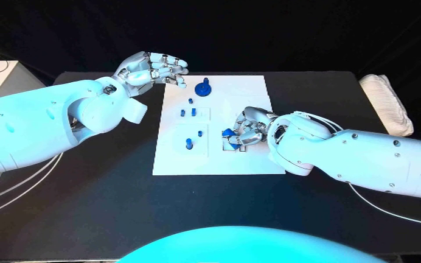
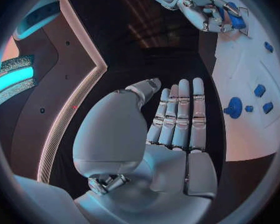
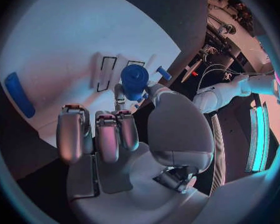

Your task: Assemble the parts on the task board

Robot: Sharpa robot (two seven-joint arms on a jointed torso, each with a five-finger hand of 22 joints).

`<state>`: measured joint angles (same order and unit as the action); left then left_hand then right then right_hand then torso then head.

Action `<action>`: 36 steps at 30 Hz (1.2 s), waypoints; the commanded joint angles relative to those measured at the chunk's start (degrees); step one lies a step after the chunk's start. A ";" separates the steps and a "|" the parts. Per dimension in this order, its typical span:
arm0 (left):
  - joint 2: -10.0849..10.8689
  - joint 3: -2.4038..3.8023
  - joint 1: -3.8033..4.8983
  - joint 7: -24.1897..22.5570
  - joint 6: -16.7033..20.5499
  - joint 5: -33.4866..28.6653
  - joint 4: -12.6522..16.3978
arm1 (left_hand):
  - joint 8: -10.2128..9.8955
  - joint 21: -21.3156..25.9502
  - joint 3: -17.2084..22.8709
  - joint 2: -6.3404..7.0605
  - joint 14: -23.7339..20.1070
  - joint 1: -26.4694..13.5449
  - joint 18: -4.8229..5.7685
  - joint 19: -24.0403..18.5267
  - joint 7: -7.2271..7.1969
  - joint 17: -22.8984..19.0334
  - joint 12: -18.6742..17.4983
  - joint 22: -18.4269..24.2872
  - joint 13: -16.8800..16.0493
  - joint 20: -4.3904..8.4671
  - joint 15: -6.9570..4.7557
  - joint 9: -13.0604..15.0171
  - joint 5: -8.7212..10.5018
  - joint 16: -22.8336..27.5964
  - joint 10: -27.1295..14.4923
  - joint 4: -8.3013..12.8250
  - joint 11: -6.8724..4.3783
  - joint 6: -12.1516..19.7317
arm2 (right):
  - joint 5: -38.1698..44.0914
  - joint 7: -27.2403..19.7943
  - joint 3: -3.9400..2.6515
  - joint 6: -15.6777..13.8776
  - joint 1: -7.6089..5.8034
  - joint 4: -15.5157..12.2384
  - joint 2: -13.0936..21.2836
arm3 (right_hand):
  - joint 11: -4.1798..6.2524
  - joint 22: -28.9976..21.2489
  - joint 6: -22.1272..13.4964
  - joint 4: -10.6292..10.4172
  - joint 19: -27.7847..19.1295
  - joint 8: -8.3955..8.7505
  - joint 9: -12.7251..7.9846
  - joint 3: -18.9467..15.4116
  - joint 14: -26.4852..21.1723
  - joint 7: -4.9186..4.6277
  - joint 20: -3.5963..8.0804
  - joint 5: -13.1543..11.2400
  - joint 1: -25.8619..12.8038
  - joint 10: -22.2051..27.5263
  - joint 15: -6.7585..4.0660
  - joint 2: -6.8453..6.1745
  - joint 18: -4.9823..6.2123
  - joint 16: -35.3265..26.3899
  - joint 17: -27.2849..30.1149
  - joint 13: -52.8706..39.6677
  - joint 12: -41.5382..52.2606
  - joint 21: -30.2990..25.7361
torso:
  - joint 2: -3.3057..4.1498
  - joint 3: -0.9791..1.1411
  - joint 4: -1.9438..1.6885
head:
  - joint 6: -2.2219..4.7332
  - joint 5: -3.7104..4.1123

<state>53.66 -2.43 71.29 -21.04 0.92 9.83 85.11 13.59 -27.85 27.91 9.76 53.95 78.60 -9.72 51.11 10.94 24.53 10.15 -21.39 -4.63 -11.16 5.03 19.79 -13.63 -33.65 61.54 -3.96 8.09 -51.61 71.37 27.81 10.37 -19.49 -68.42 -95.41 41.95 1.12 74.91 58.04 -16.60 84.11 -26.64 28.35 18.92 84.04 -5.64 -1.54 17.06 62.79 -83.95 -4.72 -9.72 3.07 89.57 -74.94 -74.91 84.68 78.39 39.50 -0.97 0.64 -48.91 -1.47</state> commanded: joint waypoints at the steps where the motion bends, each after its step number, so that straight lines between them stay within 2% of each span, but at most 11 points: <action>1: 0.01 0.03 0.02 -0.53 -0.78 -0.25 0.13 | -0.21 0.18 0.02 -0.01 -0.01 -0.42 -0.64 0.40 0.30 0.05 -0.31 0.05 -0.09 0.03 0.40 -0.05 -0.12 0.19 -0.10 -0.40 0.19 -0.01 | 3.05 0.74 0.08 0.94 0.13 0.46 0.01 | 0.39 11.02 2.77 0.03 3.82 -0.24 -0.06 0.46 5.87 3.05 0.41 -0.72 -1.41 -3.10 -0.31 0.79 -0.92 0.27 -14.69 -10.54 0.14 0.26 | 0.03 0.06 -0.01 | 0.05 -0.06; 3: 0.02 0.03 0.02 -0.52 -0.78 -0.25 0.12 | -0.21 0.18 0.02 -0.01 -0.01 -0.42 -0.64 0.40 0.30 0.05 -0.31 0.05 -0.09 0.03 0.40 -0.05 -0.12 0.19 -0.10 -0.40 0.19 -0.01 | 3.20 0.75 0.08 0.97 0.13 0.47 -0.01 | 0.39 11.03 2.70 0.06 3.81 -0.46 -0.01 0.43 5.88 3.05 0.42 -1.96 -2.45 -3.10 -0.29 0.84 -0.91 0.28 -14.71 -10.55 0.09 0.22 | 0.01 0.07 0.00 | 0.10 -0.06; 6: 0.03 0.03 0.02 -0.51 -0.78 -0.25 0.10 | -0.21 0.25 0.03 -0.05 -0.01 -0.43 -0.65 0.44 0.28 0.09 -0.31 0.10 -0.10 0.02 0.39 -0.05 -0.13 0.20 -0.09 -0.45 0.18 -0.02 | 3.47 0.74 0.08 1.02 0.14 0.44 -0.06 | 0.41 11.09 2.47 0.03 3.82 -1.16 0.10 0.08 5.88 3.11 0.44 -5.68 -5.67 -3.12 -0.32 1.13 -0.92 0.27 -14.70 -10.62 -0.02 0.19 | 0.00 0.06 0.01 | 0.11 -0.01; 9: 0.05 0.03 0.02 -0.49 -0.77 -0.25 0.09 | -0.21 0.25 0.03 -0.05 -0.01 -0.43 -0.65 0.44 0.28 0.09 -0.31 0.10 -0.10 0.02 0.39 -0.05 -0.13 0.20 -0.09 -0.45 0.18 -0.02 | 3.76 0.74 0.08 1.06 0.14 0.41 -0.09 | 0.45 11.11 2.30 -0.01 3.82 -1.61 0.15 -0.12 5.88 3.15 0.47 -7.46 -7.43 -3.16 -0.35 1.58 -0.90 0.28 -14.72 -10.72 -0.02 0.11 | 0.01 0.07 0.08 | 0.11 0.00; 14: 0.07 0.03 0.02 -0.44 -0.78 -0.25 0.06 | -0.21 0.25 0.03 -0.05 -0.01 -0.43 -0.65 0.44 0.28 0.09 -0.31 0.10 -0.10 0.02 0.39 -0.05 -0.13 0.20 -0.09 -0.45 0.18 -0.02 | 4.57 0.77 0.07 0.94 0.14 0.40 -0.11 | 0.47 11.15 2.26 -0.06 3.83 -1.82 0.18 -0.06 5.88 3.18 0.48 -7.85 -8.09 -3.20 -0.38 2.04 -0.92 0.27 -14.71 -10.79 0.01 0.17 | 0.04 0.08 0.04 | 0.12 0.06; 17: 0.06 0.03 0.02 -0.44 -0.80 -0.25 0.04 | -0.21 0.25 0.03 -0.05 -0.01 -0.43 -0.65 0.44 0.28 0.09 -0.31 0.10 -0.10 0.02 0.39 -0.05 -0.13 0.20 -0.09 -0.45 0.18 -0.02 | 5.06 0.81 0.07 0.88 0.13 0.45 -0.14 | 0.52 11.20 2.14 -0.04 3.86 -2.16 0.19 0.60 5.90 3.23 0.52 -7.67 -9.02 -3.24 -0.41 3.67 -0.93 0.31 -14.80 -10.87 0.00 0.21 | -0.01 0.04 -0.01 | 0.13 0.21; 18: 0.06 0.03 0.02 -0.44 -0.80 -0.25 0.03 | -0.21 0.25 0.03 -0.05 -0.01 -0.43 -0.65 0.44 0.28 0.09 -0.31 0.10 -0.10 0.02 0.39 -0.05 -0.13 0.20 -0.09 -0.45 0.18 -0.02 | 5.16 0.83 0.07 0.97 0.13 0.49 -0.16 | 0.52 11.22 2.11 -0.02 3.86 -2.20 0.19 0.70 5.90 3.23 0.52 -7.59 -9.11 -3.23 -0.42 3.85 -0.93 0.31 -14.80 -10.86 -0.02 0.23 | 0.00 0.03 -0.01 | 0.13 0.21; 22: 0.06 0.03 0.02 -0.43 -0.81 -0.25 0.03 | -0.21 0.25 0.03 -0.05 -0.01 -0.43 -0.65 0.44 0.28 0.09 -0.31 0.10 -0.10 0.02 0.39 -0.05 -0.13 0.20 -0.09 -0.45 0.18 -0.02 | 5.59 0.87 0.07 1.53 0.12 0.60 -0.21 | 0.51 11.19 2.02 0.03 3.84 -2.28 0.19 0.58 5.89 3.22 0.53 -7.50 -9.44 -3.21 -0.42 3.60 -0.91 0.30 -14.77 -10.84 -0.07 0.13 | 0.00 0.02 0.02 | 0.11 0.21; 27: 0.09 0.03 0.02 -0.40 -0.79 -0.25 0.03 | -0.21 0.25 0.03 -0.05 -0.01 -0.43 -0.65 0.44 0.28 0.09 -0.31 0.10 -0.10 0.02 0.39 -0.05 -0.13 0.20 -0.09 -0.45 0.18 -0.02 | 6.15 0.89 0.07 1.82 0.11 0.57 -0.13 | 0.47 11.13 1.78 0.01 3.79 -2.54 0.19 0.01 5.85 3.17 0.51 -7.99 -10.39 -3.09 -0.39 2.61 -0.86 0.22 -14.60 -10.72 -0.34 -0.18 | 0.01 0.04 0.05 | 0.08 0.23; 33: 0.13 0.03 0.02 -0.30 -0.86 -0.25 0.03 | -0.21 0.25 0.03 -0.05 -0.01 -0.43 -0.65 0.44 0.28 0.09 -0.31 0.10 -0.10 0.02 0.39 -0.05 -0.13 0.20 -0.09 -0.45 0.18 -0.02 | 6.80 0.86 0.07 1.75 0.11 0.27 0.11 | 0.45 11.14 1.45 -0.11 3.77 -3.26 0.13 -1.30 5.84 3.16 0.47 -11.57 -13.44 -3.05 -0.36 2.48 -0.83 0.19 -14.54 -10.74 -0.57 -0.40 | 0.02 0.04 0.00 | 0.09 0.22; 36: 0.13 0.03 0.02 -0.26 -0.91 -0.25 0.01 | -0.22 0.41 0.04 -0.08 -0.03 -0.47 -0.66 0.53 0.28 0.17 -0.32 0.22 -0.11 0.01 0.39 -0.05 -0.15 0.24 -0.11 -0.56 0.17 -0.03 | 7.09 0.84 0.06 1.70 0.11 0.05 0.31 | 0.44 11.16 1.40 -0.11 3.78 -3.35 0.11 -1.57 5.84 3.15 0.47 -12.01 -13.80 -3.05 -0.36 2.41 -0.84 0.18 -14.52 -10.75 -0.60 -0.39 | -0.01 0.05 -0.01 | 0.10 0.21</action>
<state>53.80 -2.43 71.29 -21.00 0.92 9.82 85.06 13.59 -27.64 27.91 9.76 53.95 78.60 -9.72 51.10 10.94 24.65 10.15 -21.21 -4.66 -11.16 5.03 19.79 -13.63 -33.65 61.54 -4.29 8.09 -51.61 77.11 28.45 10.45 -18.24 -68.33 -95.21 42.16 1.35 74.94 59.88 -16.69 83.90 -29.71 28.53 17.71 84.04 -2.52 -1.34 5.31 49.38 -83.72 -4.73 -7.48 3.06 89.57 -74.92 -74.90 84.45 78.18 39.50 -0.93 0.66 -48.83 -1.23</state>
